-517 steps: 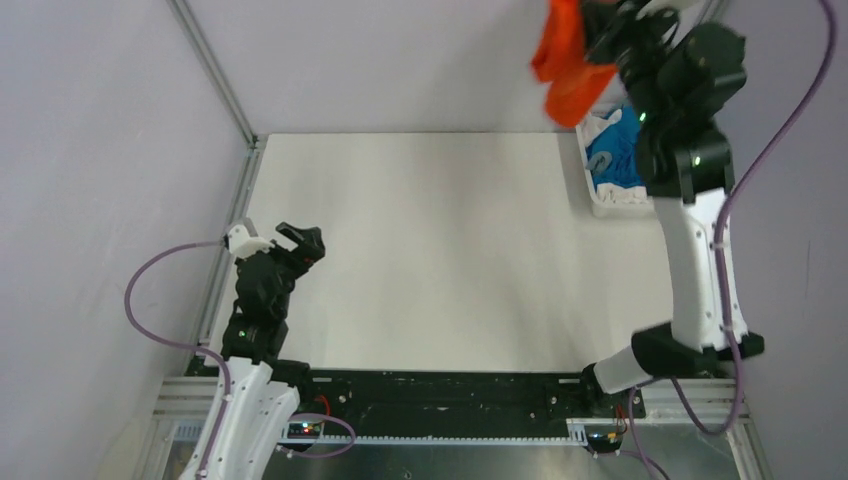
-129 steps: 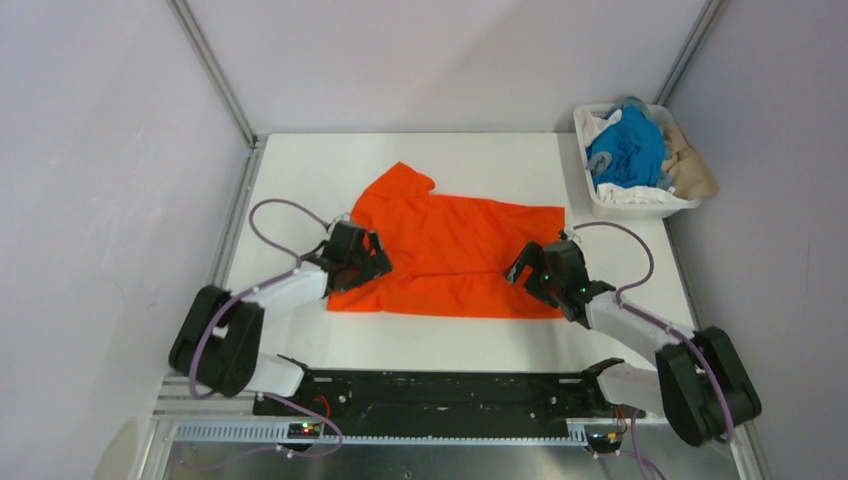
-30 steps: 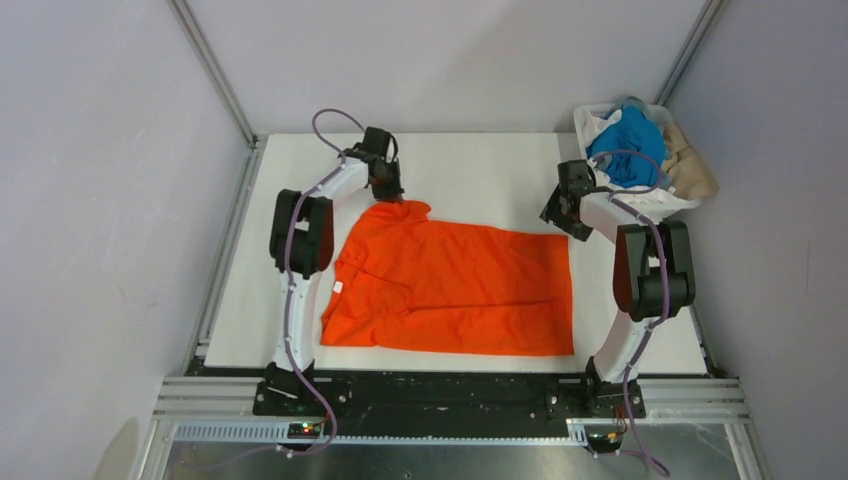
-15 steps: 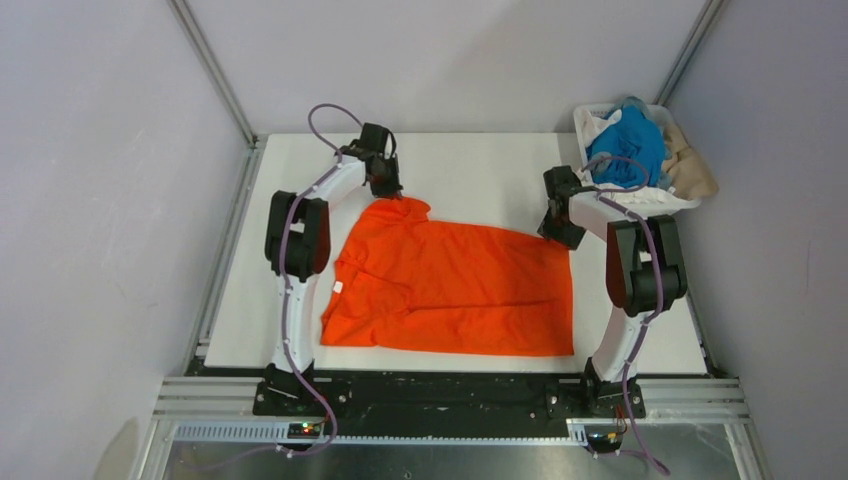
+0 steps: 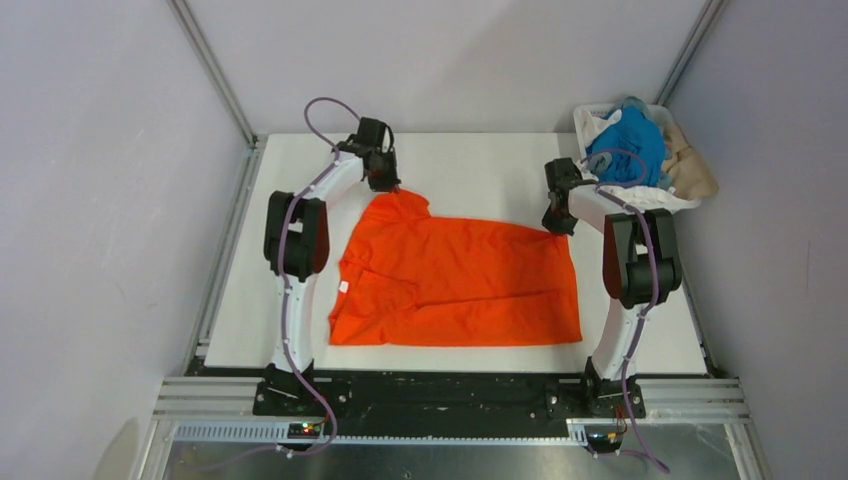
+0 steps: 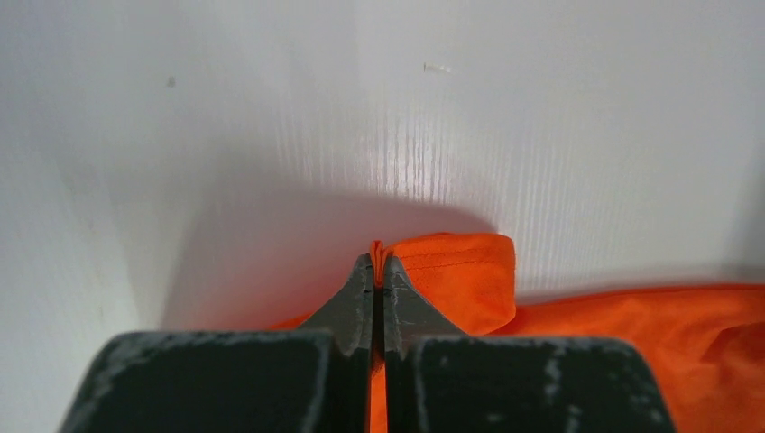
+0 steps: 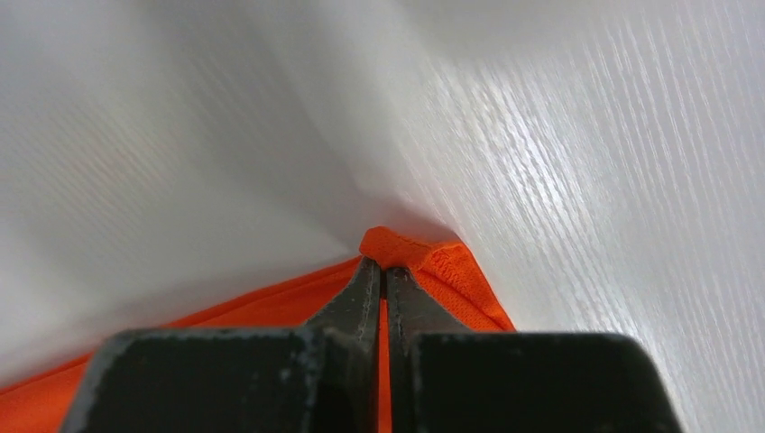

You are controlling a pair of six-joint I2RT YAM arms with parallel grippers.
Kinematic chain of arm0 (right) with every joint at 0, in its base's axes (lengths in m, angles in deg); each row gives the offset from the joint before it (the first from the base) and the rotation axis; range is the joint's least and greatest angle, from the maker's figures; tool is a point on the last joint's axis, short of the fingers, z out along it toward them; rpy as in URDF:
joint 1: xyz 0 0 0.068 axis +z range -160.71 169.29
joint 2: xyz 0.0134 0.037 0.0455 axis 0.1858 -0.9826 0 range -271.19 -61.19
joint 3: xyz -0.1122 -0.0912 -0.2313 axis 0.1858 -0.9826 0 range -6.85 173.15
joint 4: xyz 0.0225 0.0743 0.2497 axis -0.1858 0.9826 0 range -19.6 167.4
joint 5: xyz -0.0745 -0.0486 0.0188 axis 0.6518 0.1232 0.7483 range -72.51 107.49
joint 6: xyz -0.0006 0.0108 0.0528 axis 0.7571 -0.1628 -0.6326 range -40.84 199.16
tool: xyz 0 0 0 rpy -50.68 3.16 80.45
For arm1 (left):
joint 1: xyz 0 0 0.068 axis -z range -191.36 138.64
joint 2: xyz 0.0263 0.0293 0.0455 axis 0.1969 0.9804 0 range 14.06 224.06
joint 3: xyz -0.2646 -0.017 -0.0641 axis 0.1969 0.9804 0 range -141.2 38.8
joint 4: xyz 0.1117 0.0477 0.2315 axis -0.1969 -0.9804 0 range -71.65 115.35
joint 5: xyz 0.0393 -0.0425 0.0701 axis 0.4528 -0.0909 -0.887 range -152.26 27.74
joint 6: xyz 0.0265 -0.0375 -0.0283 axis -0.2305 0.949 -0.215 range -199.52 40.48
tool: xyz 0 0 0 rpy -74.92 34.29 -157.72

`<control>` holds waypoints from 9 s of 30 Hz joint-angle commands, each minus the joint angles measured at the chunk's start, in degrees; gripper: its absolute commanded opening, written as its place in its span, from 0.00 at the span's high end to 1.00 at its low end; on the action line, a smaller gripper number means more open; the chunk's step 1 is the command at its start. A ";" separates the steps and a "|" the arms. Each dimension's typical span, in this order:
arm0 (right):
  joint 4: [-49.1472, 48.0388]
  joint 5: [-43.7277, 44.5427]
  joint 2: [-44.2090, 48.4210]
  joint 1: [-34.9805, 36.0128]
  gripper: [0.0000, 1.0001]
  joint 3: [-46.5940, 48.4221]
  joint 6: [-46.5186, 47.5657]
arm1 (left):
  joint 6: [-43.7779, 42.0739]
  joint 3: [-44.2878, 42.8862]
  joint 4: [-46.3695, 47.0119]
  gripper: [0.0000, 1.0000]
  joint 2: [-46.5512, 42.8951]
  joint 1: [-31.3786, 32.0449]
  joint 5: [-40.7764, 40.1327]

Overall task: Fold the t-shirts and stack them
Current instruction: Grab the side of the flattened tshirt furthest away from the robot with both arms, then fold the other side of the tshirt into a rectangle, then rotate the tshirt 90 degrees, then grab the bottom of the folded rectangular tshirt with both arms, then fold the folded rectangular tshirt in 1/3 of the way

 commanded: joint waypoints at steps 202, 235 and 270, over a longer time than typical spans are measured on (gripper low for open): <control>-8.01 -13.16 39.39 61.14 0.82 -44.82 -14.46 | 32.53 91.71 15.54 1.00 -73.14 37.35 -2.66; -17.21 -28.45 23.61 22.23 0.94 -16.01 6.75 | 10.00 47.63 20.58 1.00 -40.91 16.80 -9.07; -17.11 -28.37 24.81 26.03 0.00 -24.09 8.67 | 14.63 62.44 20.64 0.02 -50.37 10.90 -7.84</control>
